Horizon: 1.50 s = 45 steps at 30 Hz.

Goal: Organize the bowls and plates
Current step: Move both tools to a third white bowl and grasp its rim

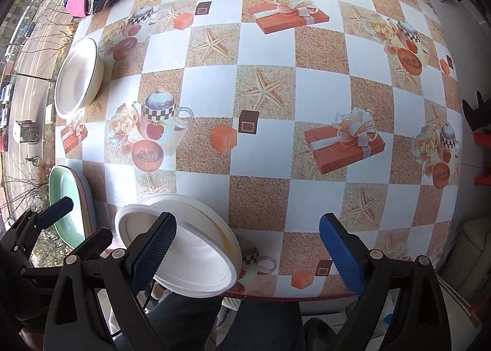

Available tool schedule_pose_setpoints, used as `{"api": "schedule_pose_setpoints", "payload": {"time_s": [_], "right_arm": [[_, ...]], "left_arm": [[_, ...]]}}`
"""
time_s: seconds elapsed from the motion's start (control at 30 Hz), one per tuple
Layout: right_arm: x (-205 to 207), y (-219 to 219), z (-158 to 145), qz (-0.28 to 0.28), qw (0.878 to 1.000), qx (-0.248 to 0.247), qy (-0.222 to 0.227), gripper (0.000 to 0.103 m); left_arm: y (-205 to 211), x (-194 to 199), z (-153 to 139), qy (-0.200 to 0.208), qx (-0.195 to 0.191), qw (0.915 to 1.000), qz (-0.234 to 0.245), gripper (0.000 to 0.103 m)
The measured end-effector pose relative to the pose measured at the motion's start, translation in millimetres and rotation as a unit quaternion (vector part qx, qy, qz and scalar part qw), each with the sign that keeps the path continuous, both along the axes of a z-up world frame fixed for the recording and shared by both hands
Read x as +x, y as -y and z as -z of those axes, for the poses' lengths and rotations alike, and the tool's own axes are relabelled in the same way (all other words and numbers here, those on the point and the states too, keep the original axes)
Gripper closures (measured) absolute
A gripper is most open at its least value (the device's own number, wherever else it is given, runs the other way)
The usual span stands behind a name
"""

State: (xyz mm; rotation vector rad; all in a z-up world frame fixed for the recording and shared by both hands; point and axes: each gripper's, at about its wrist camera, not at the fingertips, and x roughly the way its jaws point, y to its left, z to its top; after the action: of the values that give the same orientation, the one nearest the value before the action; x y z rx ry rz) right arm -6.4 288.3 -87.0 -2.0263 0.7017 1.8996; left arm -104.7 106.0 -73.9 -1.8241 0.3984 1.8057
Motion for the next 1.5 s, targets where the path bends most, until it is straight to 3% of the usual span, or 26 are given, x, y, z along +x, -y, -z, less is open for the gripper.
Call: {"api": "schedule_pose_setpoints", "payload": {"time_s": [0.23, 0.4, 0.5, 0.7, 1.07, 1.3, 1.5], "right_arm": [[1, 4, 16, -0.006, 1.000, -0.002, 0.017, 0.008], [5, 19, 48, -0.030, 0.997, -0.007, 0.073, 0.008], [6, 18, 38, -0.020, 0.998, -0.026, 0.044, 0.008], [-13, 4, -1, -0.025, 0.999, -0.013, -0.015, 0.008], [-113, 15, -17, -0.089, 0.995, -0.006, -0.043, 0.008], [-181, 44, 4, -0.088, 0.994, -0.047, -0.049, 0.008], [-220, 65, 31, -0.092, 0.993, -0.049, -0.050, 0.008]], "left_arm": [[9, -15, 12, 0.002, -0.025, 0.9995, -0.018, 0.015], [12, -6, 25, 0.009, -0.051, 0.9986, -0.010, 0.015], [18, -8, 20, -0.006, -0.054, 0.9984, -0.014, 0.015], [35, -40, 1, -0.039, -0.048, 0.9967, -0.053, 0.015], [68, -136, 4, -0.048, -0.065, 0.9816, -0.173, 0.015], [69, -178, 27, -0.046, -0.077, 0.9720, -0.218, 0.015], [70, -199, 52, -0.052, -0.096, 0.9669, -0.231, 0.015]]}}
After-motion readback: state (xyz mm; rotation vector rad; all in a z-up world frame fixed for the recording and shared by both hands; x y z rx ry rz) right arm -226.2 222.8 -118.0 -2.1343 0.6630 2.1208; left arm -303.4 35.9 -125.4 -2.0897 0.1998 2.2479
